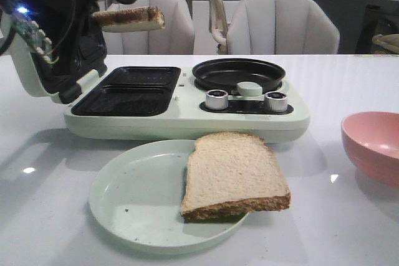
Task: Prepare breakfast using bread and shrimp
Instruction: 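Lift the bread slice with the left gripper over the sandwich plate, then lower the bread onto the plate, open the left gripper, withdraw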
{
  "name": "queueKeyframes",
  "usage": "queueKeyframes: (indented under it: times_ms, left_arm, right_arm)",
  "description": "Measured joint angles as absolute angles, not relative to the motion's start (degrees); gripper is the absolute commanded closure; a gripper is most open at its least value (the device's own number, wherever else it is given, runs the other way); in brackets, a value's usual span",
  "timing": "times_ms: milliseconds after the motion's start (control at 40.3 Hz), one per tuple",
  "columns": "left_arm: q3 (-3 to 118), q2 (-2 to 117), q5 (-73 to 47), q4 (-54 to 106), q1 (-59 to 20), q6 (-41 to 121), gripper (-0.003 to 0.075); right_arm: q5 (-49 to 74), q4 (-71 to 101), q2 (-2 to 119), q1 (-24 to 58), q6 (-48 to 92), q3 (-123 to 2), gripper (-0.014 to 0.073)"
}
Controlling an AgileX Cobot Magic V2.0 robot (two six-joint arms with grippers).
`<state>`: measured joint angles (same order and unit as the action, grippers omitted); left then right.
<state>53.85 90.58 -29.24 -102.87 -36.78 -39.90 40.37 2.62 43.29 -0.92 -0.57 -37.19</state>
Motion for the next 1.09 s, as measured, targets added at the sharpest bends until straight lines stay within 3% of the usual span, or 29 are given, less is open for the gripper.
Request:
queueKeyframes:
  times_ms: [546,967,1091]
  left_arm:
    - [72.8,110.6,-22.1,-103.3,-27.1,-38.6,0.0621]
    - [82.2,120.8,-19.5,-103.9,-26.0,-34.1,0.0619]
    - [82.5,121.5,-19.8,-104.0,-25.9,-34.0,0.0580]
  right_arm:
    - [40.4,2.6,43.3,-0.9,-0.6,-37.2,0.0162]
    - [40.4,2.6,43.3,-0.9,-0.6,-37.2,0.0162]
    - [40.4,2.6,43.3,-0.9,-0.6,-37.2,0.0162]
